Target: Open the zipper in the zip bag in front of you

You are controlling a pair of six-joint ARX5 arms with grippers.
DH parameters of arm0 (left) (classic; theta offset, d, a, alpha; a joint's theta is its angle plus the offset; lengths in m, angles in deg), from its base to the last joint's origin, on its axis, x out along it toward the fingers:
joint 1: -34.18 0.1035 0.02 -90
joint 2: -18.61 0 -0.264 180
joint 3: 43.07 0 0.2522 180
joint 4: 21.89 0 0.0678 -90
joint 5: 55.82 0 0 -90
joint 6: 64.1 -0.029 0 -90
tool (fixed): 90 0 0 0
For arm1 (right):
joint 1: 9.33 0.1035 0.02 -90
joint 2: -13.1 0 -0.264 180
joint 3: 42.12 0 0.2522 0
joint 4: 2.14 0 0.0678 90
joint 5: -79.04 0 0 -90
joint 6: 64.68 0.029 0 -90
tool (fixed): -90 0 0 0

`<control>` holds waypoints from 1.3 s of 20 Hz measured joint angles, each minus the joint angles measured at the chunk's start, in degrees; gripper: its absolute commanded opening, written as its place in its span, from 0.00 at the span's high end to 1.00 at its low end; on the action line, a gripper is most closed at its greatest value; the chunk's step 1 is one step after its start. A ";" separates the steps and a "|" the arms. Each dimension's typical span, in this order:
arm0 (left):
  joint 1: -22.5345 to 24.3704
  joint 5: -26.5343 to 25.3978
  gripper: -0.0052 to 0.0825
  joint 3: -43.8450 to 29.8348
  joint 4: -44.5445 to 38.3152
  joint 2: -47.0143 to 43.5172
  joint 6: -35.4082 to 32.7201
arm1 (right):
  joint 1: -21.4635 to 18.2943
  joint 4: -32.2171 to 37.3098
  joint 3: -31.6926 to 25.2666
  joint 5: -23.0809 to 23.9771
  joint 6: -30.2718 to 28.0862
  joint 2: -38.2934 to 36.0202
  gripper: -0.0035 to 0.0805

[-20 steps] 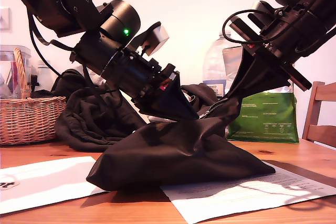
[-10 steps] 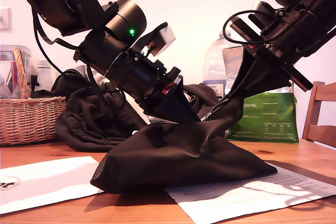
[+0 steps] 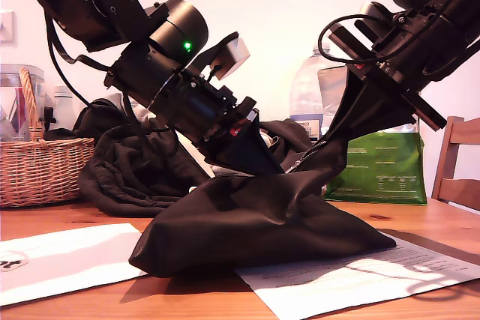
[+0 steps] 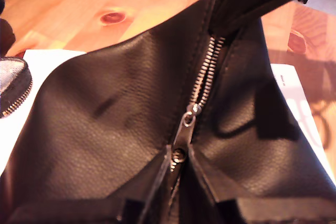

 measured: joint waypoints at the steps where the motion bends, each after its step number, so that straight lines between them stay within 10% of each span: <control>1: 0.37 0.24 0.88 0.02 0.59 0.00 -0.02 | 0.00 0.07 0.00 0.02 0.00 0.00 0.97; 9: 2.34 1.20 0.89 0.02 2.82 -0.31 -0.87 | 0.00 0.28 0.00 0.02 0.00 0.00 0.97; 13: 2.27 4.00 0.51 0.02 2.49 -0.31 -1.01 | 0.00 0.31 0.00 0.02 0.00 0.00 0.97; 26: -0.81 -3.34 0.67 0.00 -3.72 -0.31 -3.98 | -0.28 0.35 0.00 0.00 0.00 0.00 0.97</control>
